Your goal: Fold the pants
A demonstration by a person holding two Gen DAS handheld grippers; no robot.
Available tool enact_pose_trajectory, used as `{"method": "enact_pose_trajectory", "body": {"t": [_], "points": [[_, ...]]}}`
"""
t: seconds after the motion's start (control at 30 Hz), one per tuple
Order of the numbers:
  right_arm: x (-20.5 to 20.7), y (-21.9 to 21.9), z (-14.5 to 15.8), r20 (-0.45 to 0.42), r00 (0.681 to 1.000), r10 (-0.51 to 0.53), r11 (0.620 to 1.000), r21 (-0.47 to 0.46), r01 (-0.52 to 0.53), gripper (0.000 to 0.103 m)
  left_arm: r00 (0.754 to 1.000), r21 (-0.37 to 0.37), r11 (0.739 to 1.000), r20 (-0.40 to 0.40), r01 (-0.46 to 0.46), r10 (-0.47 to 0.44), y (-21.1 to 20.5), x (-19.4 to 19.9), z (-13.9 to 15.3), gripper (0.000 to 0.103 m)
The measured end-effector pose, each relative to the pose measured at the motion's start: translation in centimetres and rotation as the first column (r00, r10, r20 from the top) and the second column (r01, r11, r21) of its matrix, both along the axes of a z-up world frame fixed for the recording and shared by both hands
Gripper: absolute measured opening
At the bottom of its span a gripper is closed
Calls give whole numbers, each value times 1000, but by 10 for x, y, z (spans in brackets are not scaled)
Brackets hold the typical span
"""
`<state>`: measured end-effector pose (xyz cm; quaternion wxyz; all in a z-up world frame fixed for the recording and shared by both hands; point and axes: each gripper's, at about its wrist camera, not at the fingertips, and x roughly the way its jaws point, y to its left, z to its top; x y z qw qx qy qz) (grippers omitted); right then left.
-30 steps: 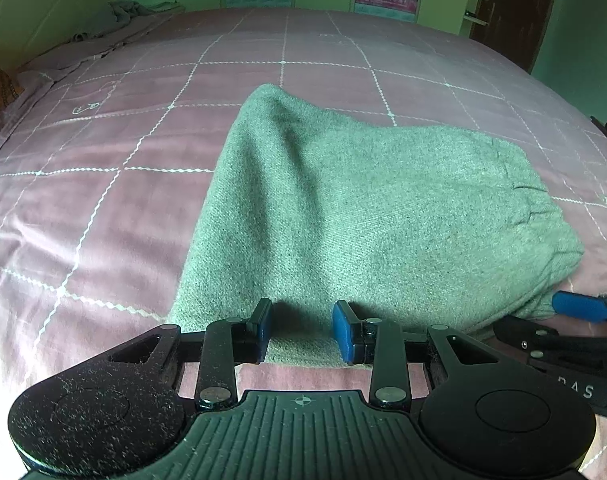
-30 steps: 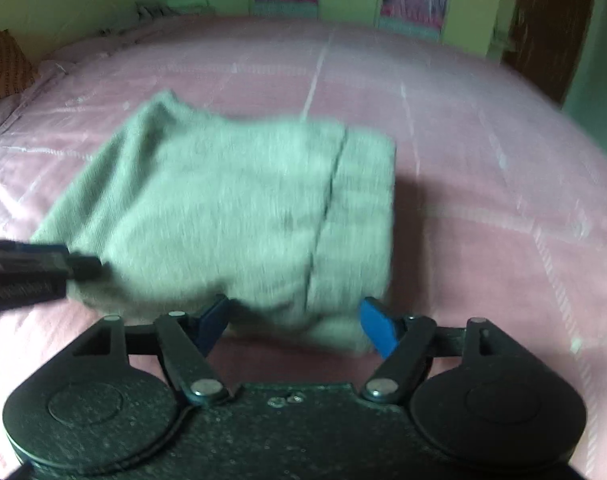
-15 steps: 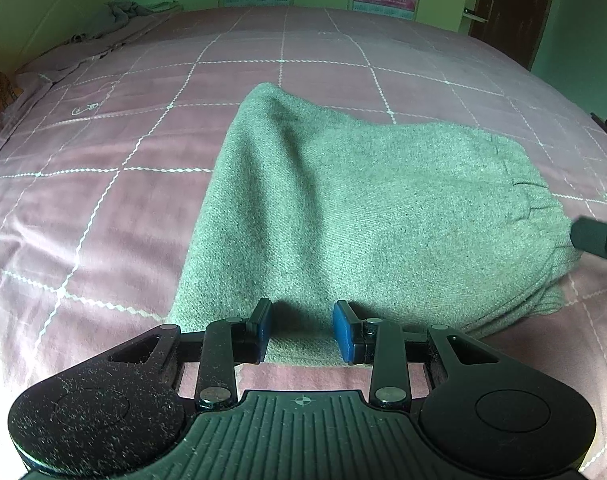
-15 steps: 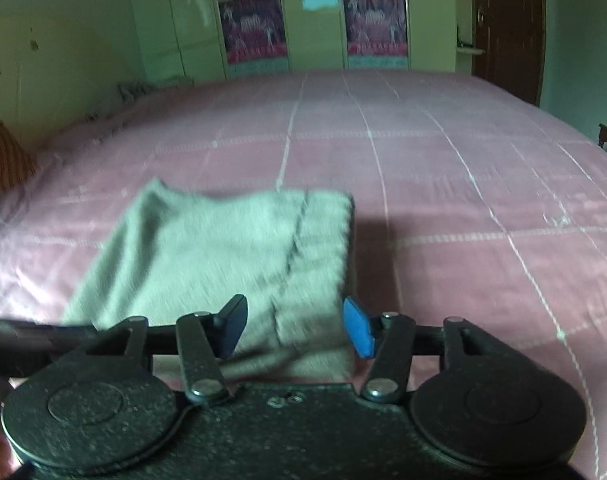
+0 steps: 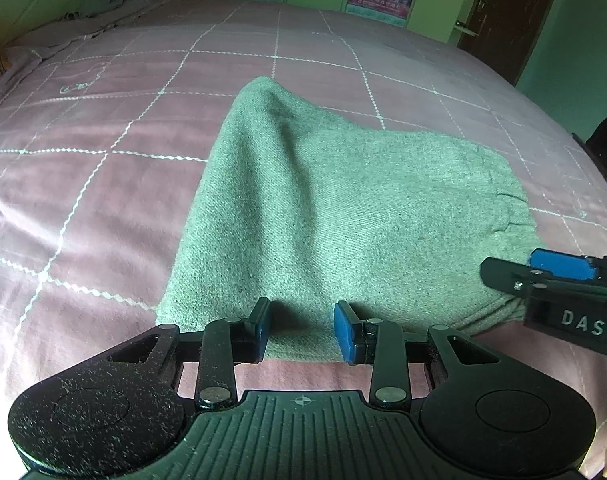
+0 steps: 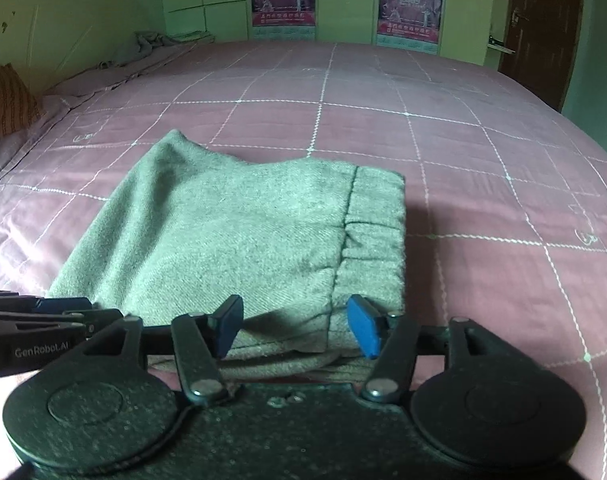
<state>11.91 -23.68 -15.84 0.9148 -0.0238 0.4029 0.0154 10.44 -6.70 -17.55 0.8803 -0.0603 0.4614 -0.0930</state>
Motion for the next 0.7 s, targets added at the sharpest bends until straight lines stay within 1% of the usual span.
{"method": "enact_pose_trajectory", "body": {"t": [0.13, 0.2, 0.27, 0.43, 0.53, 0.57, 0.63, 0.67, 0.7], "points": [[-1, 0, -1, -4, 1000, -3, 1000, 7, 3, 64, 1000, -6, 1000, -7, -9, 9, 0, 2, 1, 35], [-1, 0, 3, 1, 1000, -2, 1000, 11, 2, 64, 1000, -14, 1000, -12, -18, 18, 2, 4, 3, 36], [-1, -3, 8, 11, 1000, -10, 999, 37, 10, 62, 1000, -17, 1000, -20, -22, 21, 3, 6, 6, 36], [-4, -10, 16, 25, 999, -33, 997, 69, 31, 62, 999, 10, 999, 16, -31, 31, 4, 8, 22, 36], [-4, -14, 23, 44, 998, -37, 996, 77, 34, 64, 998, 6, 998, 0, -56, 56, 10, 14, 28, 37], [-3, -16, 24, 44, 998, -40, 997, 74, 36, 65, 998, 9, 998, 0, -62, 62, 12, 16, 30, 39], [0, -21, 23, 38, 998, -45, 997, 71, 43, 69, 997, 36, 996, 10, -78, 77, 15, 20, 33, 52], [2, -25, 23, 39, 998, -53, 996, 71, 50, 72, 996, 56, 994, 19, -90, 89, 18, 22, 34, 65], [3, -29, 24, 39, 997, -61, 996, 72, 58, 73, 995, 71, 992, 32, -100, 98, 19, 24, 34, 69]]}}
